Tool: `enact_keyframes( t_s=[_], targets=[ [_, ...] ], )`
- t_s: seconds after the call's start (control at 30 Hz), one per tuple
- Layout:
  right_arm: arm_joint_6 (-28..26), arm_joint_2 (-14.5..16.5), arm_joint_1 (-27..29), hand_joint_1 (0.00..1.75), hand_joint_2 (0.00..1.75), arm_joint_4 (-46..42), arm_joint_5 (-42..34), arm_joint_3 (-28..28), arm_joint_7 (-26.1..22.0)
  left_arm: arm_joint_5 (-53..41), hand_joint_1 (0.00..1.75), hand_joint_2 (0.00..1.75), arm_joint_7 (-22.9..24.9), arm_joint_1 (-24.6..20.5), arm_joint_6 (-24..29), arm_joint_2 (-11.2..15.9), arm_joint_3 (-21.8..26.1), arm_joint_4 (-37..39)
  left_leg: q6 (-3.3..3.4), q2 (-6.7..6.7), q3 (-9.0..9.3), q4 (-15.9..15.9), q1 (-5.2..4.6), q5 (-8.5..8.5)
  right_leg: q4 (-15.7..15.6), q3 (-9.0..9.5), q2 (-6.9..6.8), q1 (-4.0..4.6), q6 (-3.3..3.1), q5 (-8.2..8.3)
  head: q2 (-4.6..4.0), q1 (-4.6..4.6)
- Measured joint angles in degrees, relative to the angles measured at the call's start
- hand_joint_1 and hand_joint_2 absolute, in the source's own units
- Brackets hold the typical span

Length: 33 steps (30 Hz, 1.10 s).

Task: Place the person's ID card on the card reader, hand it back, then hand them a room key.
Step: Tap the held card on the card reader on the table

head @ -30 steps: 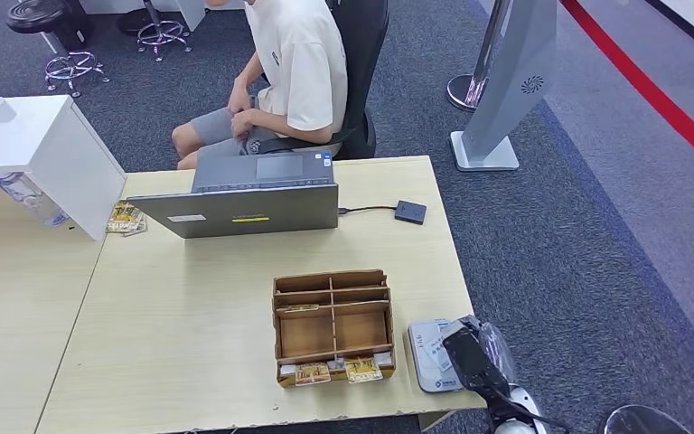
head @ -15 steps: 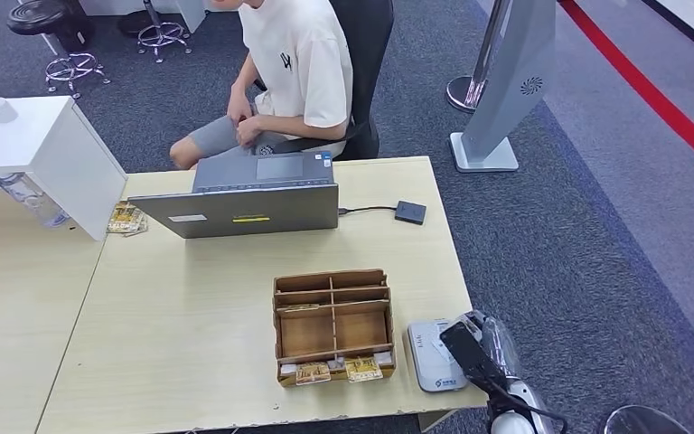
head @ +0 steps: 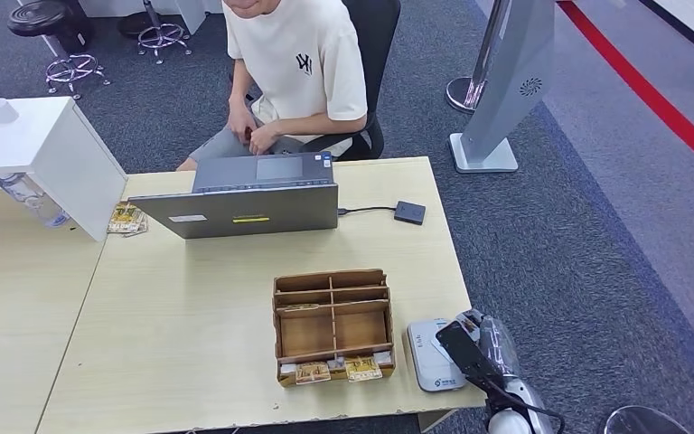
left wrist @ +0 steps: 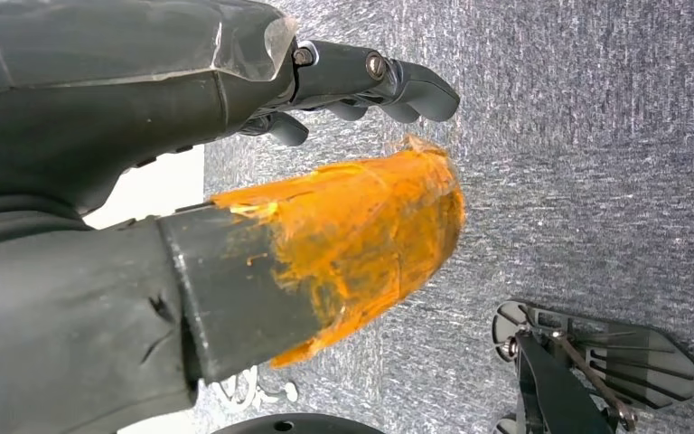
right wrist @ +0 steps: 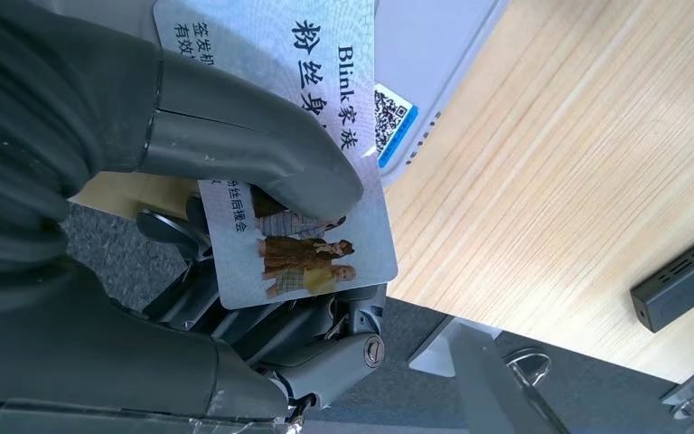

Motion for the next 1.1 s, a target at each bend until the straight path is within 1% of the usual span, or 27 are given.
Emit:
enact_keyframes(
  t_s=[0.27, 0.33, 0.4, 0.5, 0.6, 0.67, 0.8, 0.9, 1.0, 1.1],
  targets=[
    [-0.1, 0.0, -0.3, 1.75, 1.75, 0.3, 0.0, 0.0, -0.1, 0.1, 0.0, 0.0, 0.0, 0.0, 0.1, 0.0, 0.0, 0.0, 0.0, 0.01, 0.05, 0.0, 0.0, 0.01, 0.0, 0.05, 0.0, 0.0, -0.02, 0.03, 0.0, 0.0],
    [-1.0, 0.0, -0.3, 1.75, 1.75, 0.2, -0.2, -0.1, -0.6, 0.1, 0.0, 0.0, 0.0, 0.0, 0.1, 0.0, 0.0, 0.0, 0.01, 0.0, 0.05, 0.0, 0.0, 0.01, 0.0, 0.05, 0.0, 0.0, -0.02, 0.03, 0.0, -0.01],
    [-2.8, 0.1, -0.1, 1.75, 1.75, -0.2, -0.7, -0.3, -1.8, 0.1, 0.0, 0.0, 0.0, 0.0, 0.1, 0.0, 0.0, 0.0, 0.01, -0.01, 0.03, 0.0, 0.0, 0.01, 0.0, 0.04, -0.01, -0.01, -0.02, 0.03, 0.0, 0.0],
    [-7.7, 1.1, 0.7, 1.75, 1.75, -2.2, -1.5, -1.5, -4.6, 0.1, 0.0, 0.0, 0.0, 0.0, 0.0, -0.2, 0.0, 0.0, 0.02, -0.04, -0.02, 0.0, -0.01, 0.02, 0.0, 0.01, -0.02, -0.01, -0.02, 0.03, 0.0, 0.0],
    [-12.3, 2.9, 2.1, 1.75, 1.75, -6.4, -1.7, -3.5, -8.0, -0.2, 0.0, 0.0, 0.0, 0.0, 0.0, -0.4, 0.0, 0.0, 0.01, -0.04, -0.06, 0.0, -0.01, 0.02, 0.0, -0.05, -0.01, 0.0, -0.02, 0.03, 0.0, 0.0],
    [-13.8, 4.7, 3.1, 1.75, 1.75, -10.2, -1.6, -5.5, -11.1, -0.5, 0.0, 0.0, 0.0, 0.0, 0.0, -0.5, 0.0, 0.0, 0.01, -0.04, -0.11, 0.0, -0.01, 0.01, 0.0, -0.11, -0.02, 0.0, -0.03, 0.02, 0.0, 0.01],
    [-14.2, 9.4, 4.7, 1.75, 1.75, -18.9, -1.7, -10.8, -17.9, -1.2, 0.0, 0.0, 0.5, 0.0, -0.1, -0.8, -0.2, 0.0, 0.01, -0.04, -0.17, 0.0, 0.0, 0.01, 0.0, -0.19, -0.02, 0.0, -0.04, 0.02, 0.0, -0.01],
    [-14.3, 12.5, 5.5, 1.75, 1.75, -24.4, -1.9, -13.8, -21.5, -1.7, 0.0, 0.0, 0.7, -0.1, -0.2, -1.0, -0.3, 0.0, 0.01, -0.03, -0.18, 0.0, 0.0, 0.01, 0.0, -0.2, -0.01, 0.0, -0.04, 0.02, 0.0, 0.0],
    [-14.3, 14.8, 6.0, 1.75, 1.75, -28.8, -1.6, -15.3, -24.2, -2.3, 0.0, 0.0, 0.9, -0.2, -0.4, -1.1, -0.5, 0.0, 0.01, -0.01, -0.18, 0.0, 0.01, 0.02, 0.0, -0.2, 0.0, 0.0, -0.04, 0.02, 0.0, 0.01],
    [-14.3, 16.9, 6.1, 1.75, 1.75, -31.9, 0.1, -15.6, -26.8, -3.0, 0.0, 0.0, 1.1, -0.5, -0.5, -1.2, -0.7, 0.0, 0.01, 0.0, -0.17, 0.0, 0.01, 0.02, 0.0, -0.19, 0.0, 0.0, -0.04, 0.02, 0.0, 0.0]
  ],
)
